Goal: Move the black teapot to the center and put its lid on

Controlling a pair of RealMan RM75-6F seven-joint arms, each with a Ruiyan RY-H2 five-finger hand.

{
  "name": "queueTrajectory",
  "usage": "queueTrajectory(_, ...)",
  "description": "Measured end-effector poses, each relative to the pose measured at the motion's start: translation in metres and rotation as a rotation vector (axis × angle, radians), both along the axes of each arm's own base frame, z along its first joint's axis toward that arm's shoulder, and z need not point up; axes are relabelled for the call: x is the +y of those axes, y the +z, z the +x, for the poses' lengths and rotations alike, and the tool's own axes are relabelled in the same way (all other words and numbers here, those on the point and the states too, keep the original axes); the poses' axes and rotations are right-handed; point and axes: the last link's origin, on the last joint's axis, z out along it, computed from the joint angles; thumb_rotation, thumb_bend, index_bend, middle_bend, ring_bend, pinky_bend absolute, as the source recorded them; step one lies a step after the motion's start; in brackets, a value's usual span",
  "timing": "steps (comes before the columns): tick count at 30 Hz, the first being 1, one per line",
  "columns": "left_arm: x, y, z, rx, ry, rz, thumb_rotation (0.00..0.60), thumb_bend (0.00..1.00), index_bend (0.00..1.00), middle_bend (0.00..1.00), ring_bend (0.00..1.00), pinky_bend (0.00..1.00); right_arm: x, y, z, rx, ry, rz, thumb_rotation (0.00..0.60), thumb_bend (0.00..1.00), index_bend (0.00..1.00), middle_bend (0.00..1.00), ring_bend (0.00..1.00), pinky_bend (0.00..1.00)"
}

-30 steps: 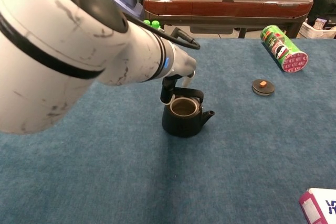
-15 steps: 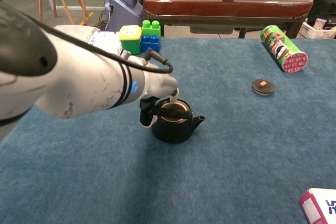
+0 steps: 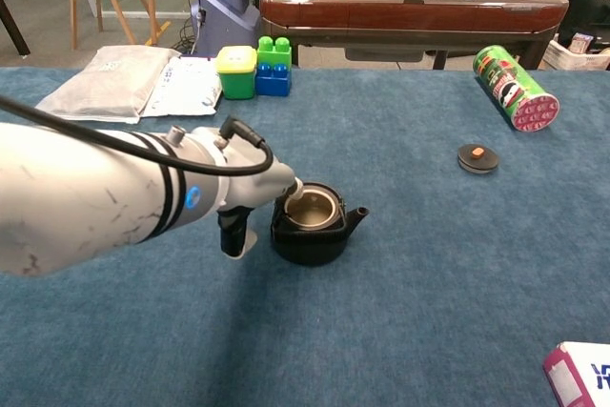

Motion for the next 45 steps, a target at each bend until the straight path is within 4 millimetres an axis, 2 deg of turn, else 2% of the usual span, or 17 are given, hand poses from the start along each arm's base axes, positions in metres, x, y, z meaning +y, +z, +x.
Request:
queueTrajectory(7,-0.007,0.021,0.008,-0.004,-0.019,0.033,0.6,0.49,0.0,0.0,0.0,0.0,0.002,0.0,0.004,-0.007,0.007,-0.011,0.6,0.37,0.07,0.0,0.0,0.0)
queueTrajectory(16,-0.003,0.047,0.023,-0.066,-0.038,0.076,0.6,0.49,0.0,0.0,0.0,0.0,0.005,0.002,0.004,-0.006,0.002,-0.012,0.6,0.37,0.07,0.0,0.0,0.0)
queueTrajectory(21,0.006,0.077,0.029,-0.157,-0.056,0.125,0.6,0.49,0.0,0.0,0.0,0.0,0.006,0.004,0.01,0.007,0.006,0.005,0.6,0.37,0.07,0.0,0.0,0.0)
queueTrajectory(25,0.016,0.105,0.023,-0.228,-0.04,0.181,0.6,0.49,0.0,0.0,0.0,0.0,0.011,0.005,0.019,0.017,0.015,0.018,0.6,0.37,0.07,0.0,0.0,0.0)
queueTrajectory(31,0.031,0.152,-0.012,-0.363,0.04,0.275,0.6,0.49,0.0,0.0,0.0,0.0,0.021,0.004,0.035,0.028,0.028,0.04,0.6,0.37,0.07,0.0,0.0,0.0)
queueTrajectory(35,0.036,0.182,-0.049,-0.444,0.11,0.331,0.6,0.49,0.0,0.0,0.0,0.0,0.025,0.001,0.04,0.07,0.025,0.059,0.6,0.37,0.07,0.0,0.0,0.0)
queueTrajectory(45,0.035,0.227,-0.142,-0.577,0.288,0.416,0.6,0.49,0.0,0.0,0.0,0.0,0.013,-0.009,0.034,0.146,-0.054,0.14,0.6,0.37,0.07,0.0,0.0,0.0)
